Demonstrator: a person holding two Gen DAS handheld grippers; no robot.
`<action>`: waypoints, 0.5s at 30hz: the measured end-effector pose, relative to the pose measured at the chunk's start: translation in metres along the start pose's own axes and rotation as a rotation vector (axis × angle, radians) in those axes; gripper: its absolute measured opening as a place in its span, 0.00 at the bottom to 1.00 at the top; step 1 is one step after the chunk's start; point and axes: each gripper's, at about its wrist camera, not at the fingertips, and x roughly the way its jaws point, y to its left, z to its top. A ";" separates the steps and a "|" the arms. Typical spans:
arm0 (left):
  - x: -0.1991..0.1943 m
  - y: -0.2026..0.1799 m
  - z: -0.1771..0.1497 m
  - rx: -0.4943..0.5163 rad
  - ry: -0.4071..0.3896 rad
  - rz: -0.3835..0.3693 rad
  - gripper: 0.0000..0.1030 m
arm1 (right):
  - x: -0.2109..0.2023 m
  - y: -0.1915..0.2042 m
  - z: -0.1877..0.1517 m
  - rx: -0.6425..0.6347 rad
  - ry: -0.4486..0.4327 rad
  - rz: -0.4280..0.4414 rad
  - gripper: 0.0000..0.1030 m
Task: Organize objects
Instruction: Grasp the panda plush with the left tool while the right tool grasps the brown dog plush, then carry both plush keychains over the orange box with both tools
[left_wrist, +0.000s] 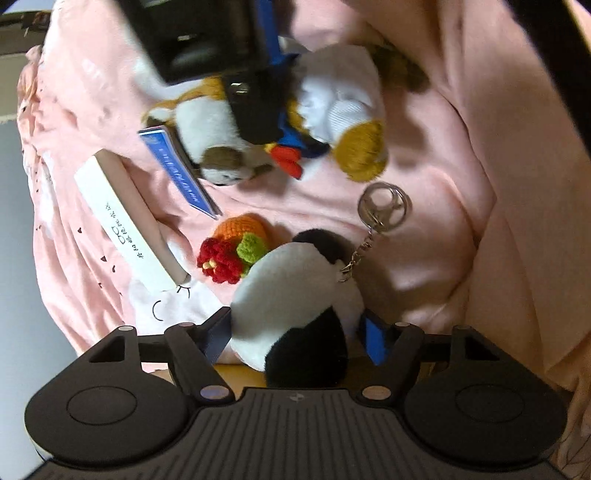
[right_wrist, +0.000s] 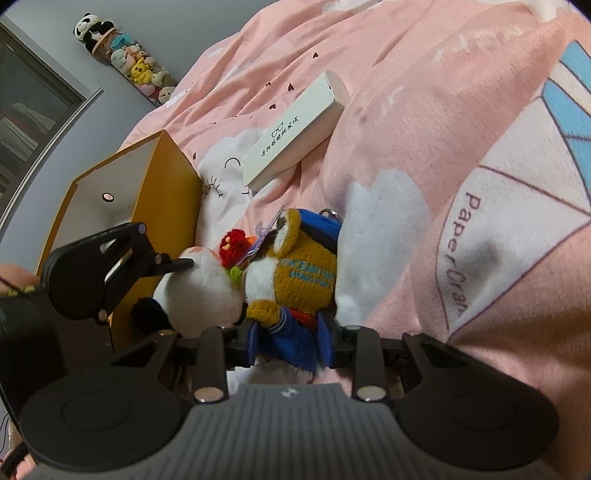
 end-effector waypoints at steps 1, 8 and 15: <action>0.000 0.002 -0.002 -0.009 -0.009 -0.001 0.79 | 0.000 0.000 0.000 0.000 0.000 0.000 0.33; -0.004 0.025 -0.022 -0.157 -0.081 -0.036 0.74 | -0.001 0.000 0.000 -0.002 -0.002 0.001 0.33; -0.016 0.069 -0.058 -0.492 -0.180 -0.131 0.72 | -0.010 0.013 0.000 -0.045 -0.019 -0.003 0.33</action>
